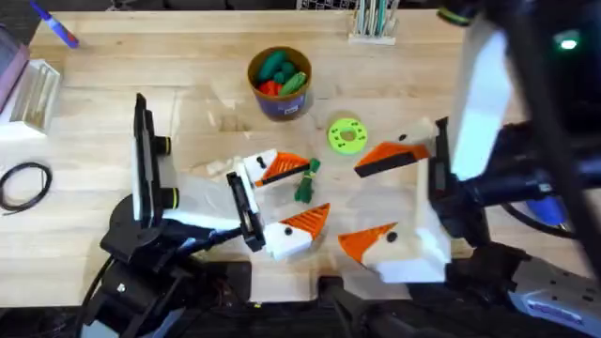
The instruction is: Pick up the gripper from the table and insert it into the empty holder that is missing its gripper. Then pick up a screw, insert it into the mounting hole, and use the screwdriver to tighten it. Finally, clean up the table by picking up the vegetable and placing it into the bucket.
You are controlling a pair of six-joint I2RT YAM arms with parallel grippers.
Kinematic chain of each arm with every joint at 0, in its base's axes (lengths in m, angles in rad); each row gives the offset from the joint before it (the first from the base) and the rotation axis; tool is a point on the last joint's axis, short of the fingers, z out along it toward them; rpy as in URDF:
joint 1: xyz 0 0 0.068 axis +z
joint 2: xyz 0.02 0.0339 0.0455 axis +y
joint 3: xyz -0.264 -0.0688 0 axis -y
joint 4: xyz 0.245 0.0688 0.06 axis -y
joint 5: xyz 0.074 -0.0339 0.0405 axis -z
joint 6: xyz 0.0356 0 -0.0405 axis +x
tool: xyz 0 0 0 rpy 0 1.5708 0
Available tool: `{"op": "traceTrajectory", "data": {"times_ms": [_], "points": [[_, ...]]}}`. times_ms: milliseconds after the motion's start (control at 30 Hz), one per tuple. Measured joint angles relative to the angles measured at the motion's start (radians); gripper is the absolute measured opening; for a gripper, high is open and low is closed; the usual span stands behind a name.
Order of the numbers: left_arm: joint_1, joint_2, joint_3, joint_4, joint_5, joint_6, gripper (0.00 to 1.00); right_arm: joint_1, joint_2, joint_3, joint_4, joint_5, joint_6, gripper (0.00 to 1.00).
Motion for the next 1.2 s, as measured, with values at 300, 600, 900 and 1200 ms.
{"op": "traceTrajectory", "data": {"times_ms": [300, 600, 900, 1200], "points": [[0.0, 0.0, 0.0, 0.0, 0.0, 0.01, 0.015, 0.0, 0.101, 0.0, 0.002, -0.006, -0.015, 0.991], [0.0, 0.0, 0.0, 0.0, 0.0, 0.009, 0.005, -0.018, 0.153, 0.0, 0.028, -0.005, -0.018, 0.991], [0.0, 0.0, 0.0, 0.0, 0.0, 0.009, 0.005, -0.152, 0.133, -0.003, -0.02, 0.082, 0.001, 0.991], [0.0, 0.0, 0.0, 0.0, 0.0, 0.009, 0.005, -0.317, -0.051, -0.005, -0.116, 0.403, 0.066, 0.991]]}}
